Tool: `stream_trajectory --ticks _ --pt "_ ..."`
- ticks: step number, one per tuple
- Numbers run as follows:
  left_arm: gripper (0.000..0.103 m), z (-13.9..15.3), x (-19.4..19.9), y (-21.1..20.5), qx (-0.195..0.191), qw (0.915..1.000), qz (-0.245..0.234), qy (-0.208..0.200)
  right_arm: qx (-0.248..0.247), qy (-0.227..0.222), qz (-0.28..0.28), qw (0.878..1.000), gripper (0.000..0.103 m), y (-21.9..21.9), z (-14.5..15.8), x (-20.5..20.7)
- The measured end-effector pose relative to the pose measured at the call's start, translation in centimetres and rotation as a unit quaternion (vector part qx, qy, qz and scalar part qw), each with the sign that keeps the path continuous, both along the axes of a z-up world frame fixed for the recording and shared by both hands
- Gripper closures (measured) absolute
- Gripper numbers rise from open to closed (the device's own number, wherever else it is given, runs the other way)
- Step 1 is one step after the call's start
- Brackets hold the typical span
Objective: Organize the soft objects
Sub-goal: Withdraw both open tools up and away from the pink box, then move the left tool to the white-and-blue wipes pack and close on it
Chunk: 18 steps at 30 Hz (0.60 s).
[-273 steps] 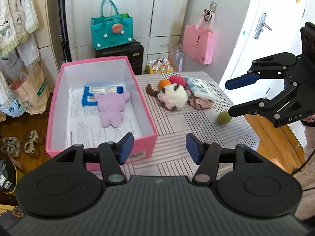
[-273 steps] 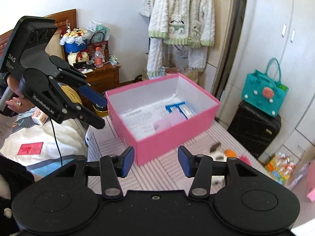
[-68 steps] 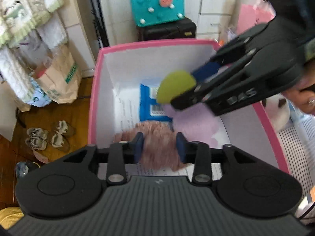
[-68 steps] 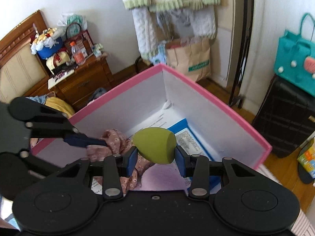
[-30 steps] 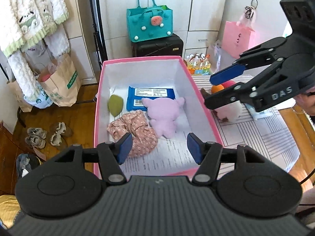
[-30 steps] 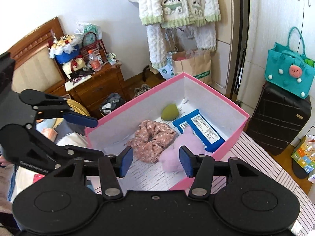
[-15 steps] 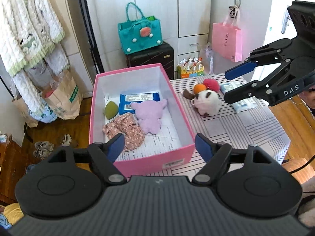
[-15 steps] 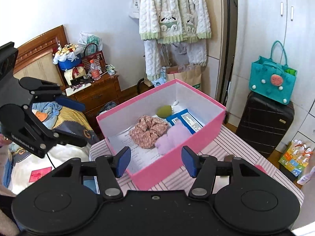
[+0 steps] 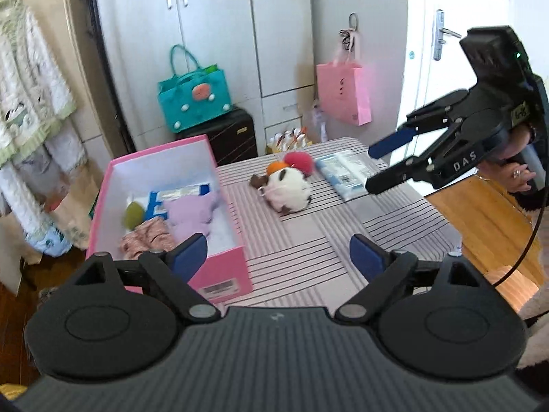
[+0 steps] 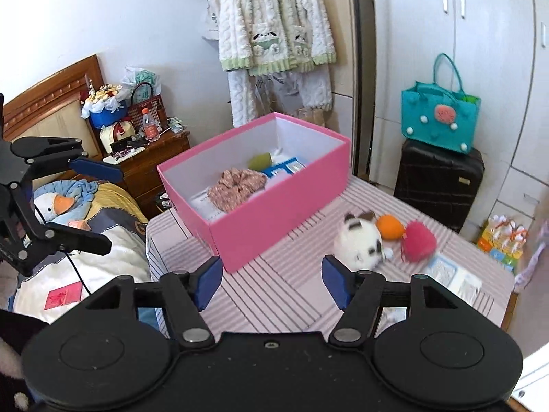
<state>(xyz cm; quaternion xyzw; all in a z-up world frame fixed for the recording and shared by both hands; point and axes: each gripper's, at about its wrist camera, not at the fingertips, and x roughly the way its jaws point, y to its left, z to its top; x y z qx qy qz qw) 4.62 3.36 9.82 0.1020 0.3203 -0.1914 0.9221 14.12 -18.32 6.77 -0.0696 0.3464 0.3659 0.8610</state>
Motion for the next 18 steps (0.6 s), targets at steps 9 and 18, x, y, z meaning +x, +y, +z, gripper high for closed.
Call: stream_trajectory --ticks 9,18 --pt "0.01 -3.4 1.6 -2.9 -0.032 0.9995 -0.003 0.0 0.023 0.0 -0.022 0.999 0.027 -3.4 -4.5 -0.1" --pt "0.01 -6.7 4.8 -5.9 -0.05 0.9987 0.003 -0.014 0.012 -0.015 -0.051 0.999 0.023 -5.9 -7.7 2.6"
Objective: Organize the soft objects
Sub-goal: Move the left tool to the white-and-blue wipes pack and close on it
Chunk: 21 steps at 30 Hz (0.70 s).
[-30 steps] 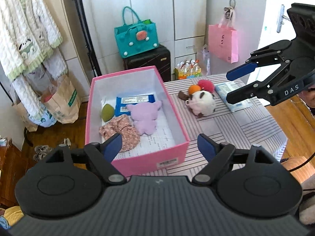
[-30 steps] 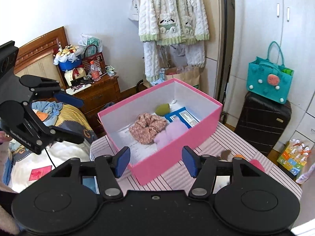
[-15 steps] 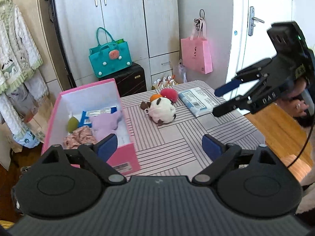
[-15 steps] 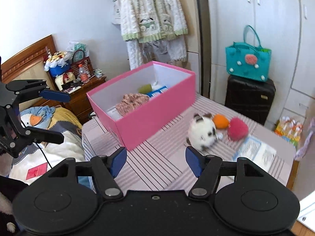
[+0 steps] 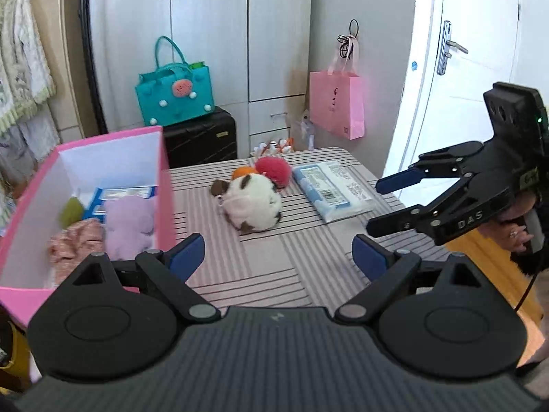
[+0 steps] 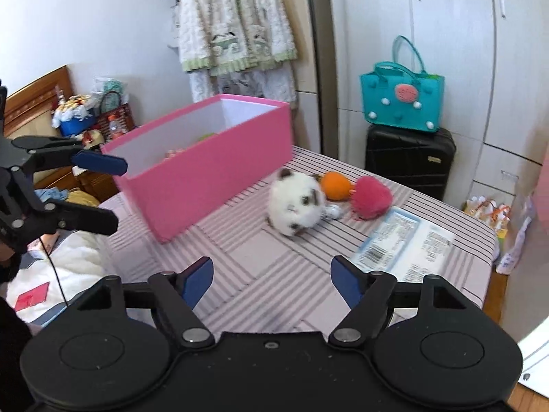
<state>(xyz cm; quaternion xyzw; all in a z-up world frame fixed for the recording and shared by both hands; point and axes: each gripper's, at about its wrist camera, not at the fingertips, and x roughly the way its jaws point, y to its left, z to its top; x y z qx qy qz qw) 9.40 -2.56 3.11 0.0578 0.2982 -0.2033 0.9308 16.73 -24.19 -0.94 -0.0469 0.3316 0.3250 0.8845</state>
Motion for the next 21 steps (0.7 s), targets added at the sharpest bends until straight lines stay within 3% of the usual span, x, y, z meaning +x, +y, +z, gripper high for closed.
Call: stream_trajectory --ticks 9,21 --pt "0.01 -0.9 5.1 -2.6 -0.022 0.9997 0.004 0.0 -0.001 -0.014 -0.027 1.0 0.023 -2.6 -1.1 3.6" --pt "0.012 -2.8 10.0 -7.0 -0.044 0.9989 0.001 0.013 -0.019 0.01 -0.094 0.995 0.022 -5.5 -4.7 6.8"
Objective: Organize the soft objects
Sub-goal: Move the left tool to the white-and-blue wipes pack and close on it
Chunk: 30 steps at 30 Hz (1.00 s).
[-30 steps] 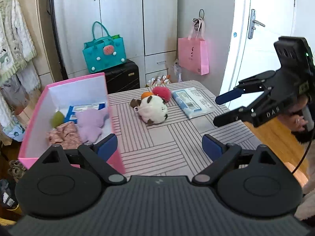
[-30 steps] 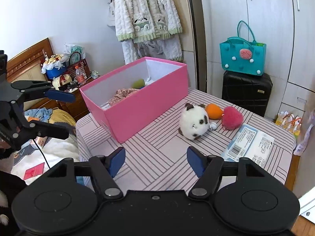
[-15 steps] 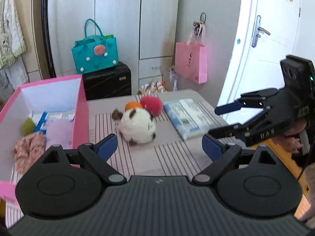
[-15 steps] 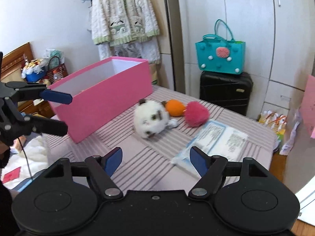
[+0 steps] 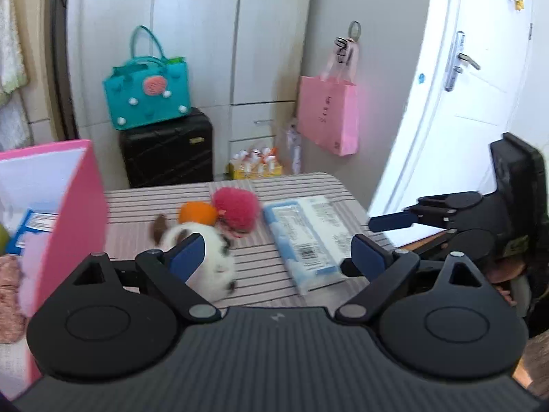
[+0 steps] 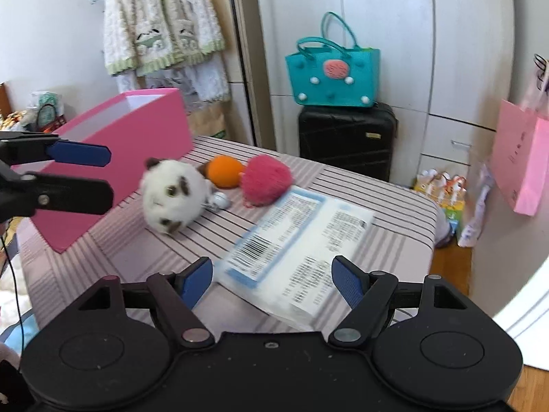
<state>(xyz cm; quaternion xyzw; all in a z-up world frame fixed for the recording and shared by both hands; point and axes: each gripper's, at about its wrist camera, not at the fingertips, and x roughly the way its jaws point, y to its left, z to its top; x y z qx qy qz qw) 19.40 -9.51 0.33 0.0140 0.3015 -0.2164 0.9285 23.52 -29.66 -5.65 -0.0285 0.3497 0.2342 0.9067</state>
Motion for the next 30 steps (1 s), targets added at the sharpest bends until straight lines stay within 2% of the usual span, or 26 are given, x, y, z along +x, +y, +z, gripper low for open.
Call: stream_trajectory --ticks 5,10,14,17,21,23,24,25,27,29,30 --pt "0.016 -1.2 0.8 -2.0 -0.026 0.9988 -0.03 0.029 0.021 0.017 -0.012 1.0 0.022 -1.7 -1.3 0.7" --pt "0.02 -3.0 2.4 -4.0 -0.03 0.9983 -0.025 0.043 0.037 0.034 -0.024 0.998 0.022 -2.7 -3.1 1.4" --pt "0.021 -4.8 4.2 -5.0 -0.035 0.9971 -0.017 0.066 0.046 0.002 -0.047 0.998 0.023 -2.7 -3.7 1.1" --pt "0.024 -6.9 5.8 -5.6 -0.019 0.9958 0.021 0.087 0.049 -0.013 -0.066 0.997 0.024 -2.6 -4.0 1.1" --pt "0.024 -7.3 6.3 -6.3 -0.01 0.9975 0.034 0.061 0.048 -0.021 -0.052 0.997 0.024 -2.1 -4.6 1.1" --pt "0.024 -7.3 6.6 -6.6 -0.017 0.9973 0.027 0.066 0.061 -0.017 -0.052 0.997 0.028 -2.2 -4.8 1.3" --pt "0.025 -7.4 6.8 -6.8 -0.02 0.9968 0.025 0.073 0.071 -0.015 -0.055 0.996 0.037 -2.3 -4.8 1.3" --pt "0.03 -7.5 6.9 -7.0 -0.021 0.9967 0.022 0.076 0.082 -0.012 -0.055 0.995 0.046 -2.5 -4.8 1.3" --pt "0.035 -7.9 7.1 -7.3 -0.027 0.9959 0.017 0.085 0.093 -0.004 -0.05 0.994 0.05 -2.5 -4.9 1.2" --pt "0.059 -8.2 7.5 -7.1 -0.04 0.9935 0.022 0.104 0.084 -0.004 -0.046 0.995 0.051 -2.2 -4.9 0.9" --pt "0.06 -8.4 7.8 -6.9 -0.049 0.9912 0.028 0.12 0.083 -0.002 -0.048 0.995 0.051 -2.2 -4.9 0.9"
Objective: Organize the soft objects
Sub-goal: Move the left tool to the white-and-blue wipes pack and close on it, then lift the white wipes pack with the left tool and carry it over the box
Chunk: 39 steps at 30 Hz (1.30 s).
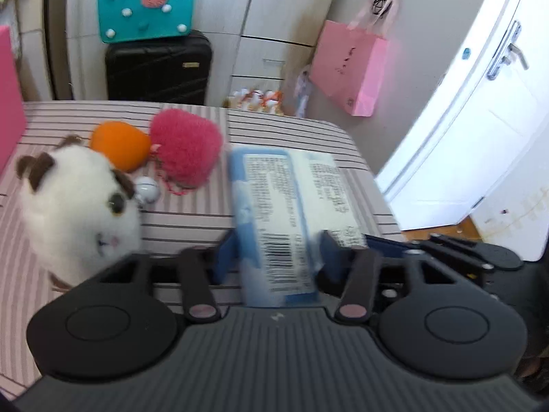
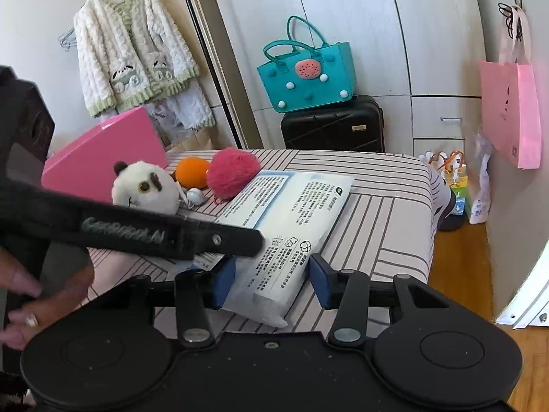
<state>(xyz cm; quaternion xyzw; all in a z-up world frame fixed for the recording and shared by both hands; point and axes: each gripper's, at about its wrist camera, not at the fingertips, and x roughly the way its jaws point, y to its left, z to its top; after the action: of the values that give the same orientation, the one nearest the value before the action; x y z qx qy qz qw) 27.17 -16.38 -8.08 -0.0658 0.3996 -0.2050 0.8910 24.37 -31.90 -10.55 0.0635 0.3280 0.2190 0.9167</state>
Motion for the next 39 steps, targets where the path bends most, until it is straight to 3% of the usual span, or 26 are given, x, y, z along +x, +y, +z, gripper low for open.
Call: stream_trajectory --ticks 12,15,21,29,39 --pt "0.062 -0.2 -0.4 0.1 0.007 0.9998 0.018 0.0 0.015 0.021 -0.002 1.0 0.052 -0.2 0.1 0.4" --pt "0.07 -0.3 -0.4 0.5 -0.016 0.9996 0.024 0.005 0.026 0.031 -0.015 0.999 0.059 -0.2 0.3 0.6" --pt "0.081 0.8 -2.0 -0.3 0.011 0.9999 0.002 -0.013 -0.002 0.046 -0.001 0.999 0.062 0.5 1.3 -0.2" --pt "0.081 1.6 -3.9 0.9 -0.015 0.9998 -0.014 0.008 -0.013 0.066 -0.003 0.998 0.062 1.4 2.9 -2.8" --pt "0.081 3.4 -7.4 2.6 -0.005 0.9991 -0.039 0.012 -0.025 0.083 0.029 0.996 0.058 3.6 5.4 -6.3"
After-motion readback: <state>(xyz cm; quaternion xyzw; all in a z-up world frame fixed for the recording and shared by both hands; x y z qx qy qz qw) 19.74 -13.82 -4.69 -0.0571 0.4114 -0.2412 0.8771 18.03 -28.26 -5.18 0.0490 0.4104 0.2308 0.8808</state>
